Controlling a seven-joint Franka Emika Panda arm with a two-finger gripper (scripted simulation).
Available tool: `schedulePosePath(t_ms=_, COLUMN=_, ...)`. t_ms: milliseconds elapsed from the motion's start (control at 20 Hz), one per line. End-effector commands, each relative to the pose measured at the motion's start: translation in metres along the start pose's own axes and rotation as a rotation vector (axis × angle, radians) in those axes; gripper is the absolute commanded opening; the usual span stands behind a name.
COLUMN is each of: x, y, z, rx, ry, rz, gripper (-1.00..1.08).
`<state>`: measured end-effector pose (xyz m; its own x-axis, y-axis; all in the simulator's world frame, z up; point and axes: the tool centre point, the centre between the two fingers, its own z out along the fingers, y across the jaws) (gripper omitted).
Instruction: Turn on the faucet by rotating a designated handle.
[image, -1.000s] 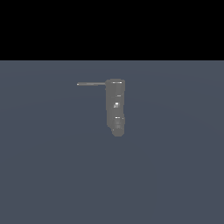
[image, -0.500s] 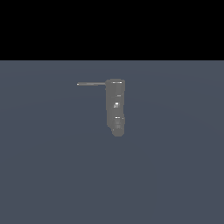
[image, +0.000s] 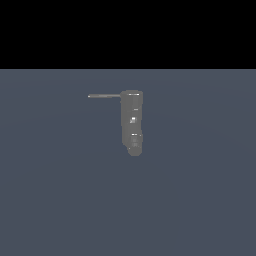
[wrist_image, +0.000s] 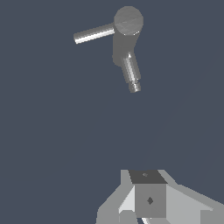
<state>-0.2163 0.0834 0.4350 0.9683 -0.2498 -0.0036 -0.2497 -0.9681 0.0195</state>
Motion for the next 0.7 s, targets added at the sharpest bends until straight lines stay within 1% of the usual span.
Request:
schedulePosePath(t_ms=0, x=0.007, y=-0.012, z=0.010, rx=0.002, ry=-0.001, rz=0.055, gripper=-1.00)
schedulePosePath(t_ms=650, x=0.054, y=-0.067, z=0.061, rx=0.011, ry=-0.005, rz=0.331, gripper=-1.00)
